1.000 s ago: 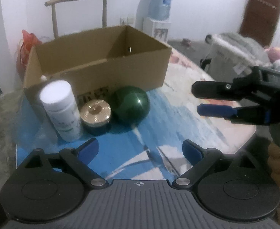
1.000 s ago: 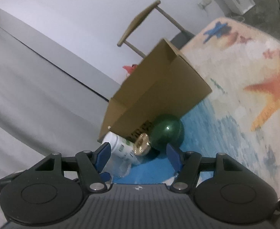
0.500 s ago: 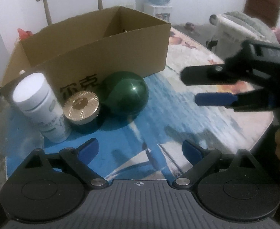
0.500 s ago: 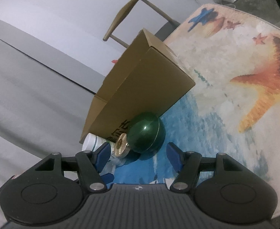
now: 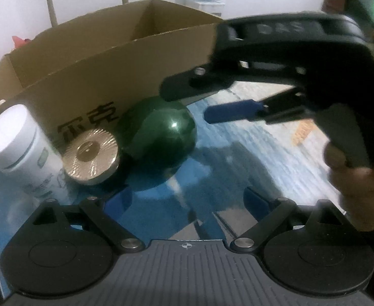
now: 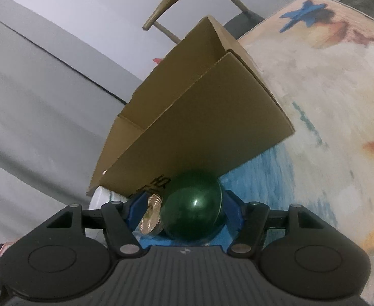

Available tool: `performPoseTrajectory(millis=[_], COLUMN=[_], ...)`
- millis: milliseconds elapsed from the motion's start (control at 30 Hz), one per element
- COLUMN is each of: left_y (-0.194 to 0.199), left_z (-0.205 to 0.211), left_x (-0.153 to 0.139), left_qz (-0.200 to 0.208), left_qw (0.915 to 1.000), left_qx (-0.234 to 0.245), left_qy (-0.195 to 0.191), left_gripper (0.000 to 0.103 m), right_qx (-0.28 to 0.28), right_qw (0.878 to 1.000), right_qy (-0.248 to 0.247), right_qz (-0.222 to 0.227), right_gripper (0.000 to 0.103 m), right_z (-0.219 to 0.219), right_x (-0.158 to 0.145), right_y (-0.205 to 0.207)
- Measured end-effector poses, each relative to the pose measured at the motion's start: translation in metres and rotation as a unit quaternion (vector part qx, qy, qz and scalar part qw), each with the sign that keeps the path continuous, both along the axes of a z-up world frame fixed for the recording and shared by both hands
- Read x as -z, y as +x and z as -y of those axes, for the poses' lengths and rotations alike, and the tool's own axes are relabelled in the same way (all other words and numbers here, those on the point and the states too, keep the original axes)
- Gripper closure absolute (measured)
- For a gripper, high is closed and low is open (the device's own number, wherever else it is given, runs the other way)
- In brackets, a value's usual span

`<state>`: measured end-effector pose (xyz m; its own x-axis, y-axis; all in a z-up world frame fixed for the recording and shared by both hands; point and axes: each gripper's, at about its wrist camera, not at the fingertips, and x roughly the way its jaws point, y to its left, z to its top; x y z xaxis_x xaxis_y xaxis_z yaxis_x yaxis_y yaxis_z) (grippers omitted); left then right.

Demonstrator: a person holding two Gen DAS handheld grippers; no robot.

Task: Organize rigid objects
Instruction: 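Close the right gripper around the dark green sphere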

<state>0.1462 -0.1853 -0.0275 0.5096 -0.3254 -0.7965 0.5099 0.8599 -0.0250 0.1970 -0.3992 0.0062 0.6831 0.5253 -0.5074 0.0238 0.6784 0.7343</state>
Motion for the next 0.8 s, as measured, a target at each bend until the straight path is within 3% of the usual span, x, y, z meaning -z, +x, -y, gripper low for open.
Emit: performPoseTrajectory(millis=[300,633,800], left_y=[0.006,0.002,-0.008], left_z=[0.012,0.021,0.033], left_x=[0.008,0.01,0.008], left_qz=[0.004,0.01,0.014], left_qw=[0.9999,0.9997,0.9989], left_qx=[0.001,0.004,0.038], left_qy=[0.013,0.024,0.023], left_gripper=[0.008,0.007,0.007], right_qx=[-0.04,-0.066,-0.065], right_qw=[0.999,0.997,0.997], right_qy=[0.016,0.031,0.044], right_qz=[-0.013,-0.006,0.0], right_gripper=[0.034,0.033,0.033], right_z=[0.001,0.012,0.022], right_x=[0.022,0.026,0.024], right_y=[0.033,0.021,0.007])
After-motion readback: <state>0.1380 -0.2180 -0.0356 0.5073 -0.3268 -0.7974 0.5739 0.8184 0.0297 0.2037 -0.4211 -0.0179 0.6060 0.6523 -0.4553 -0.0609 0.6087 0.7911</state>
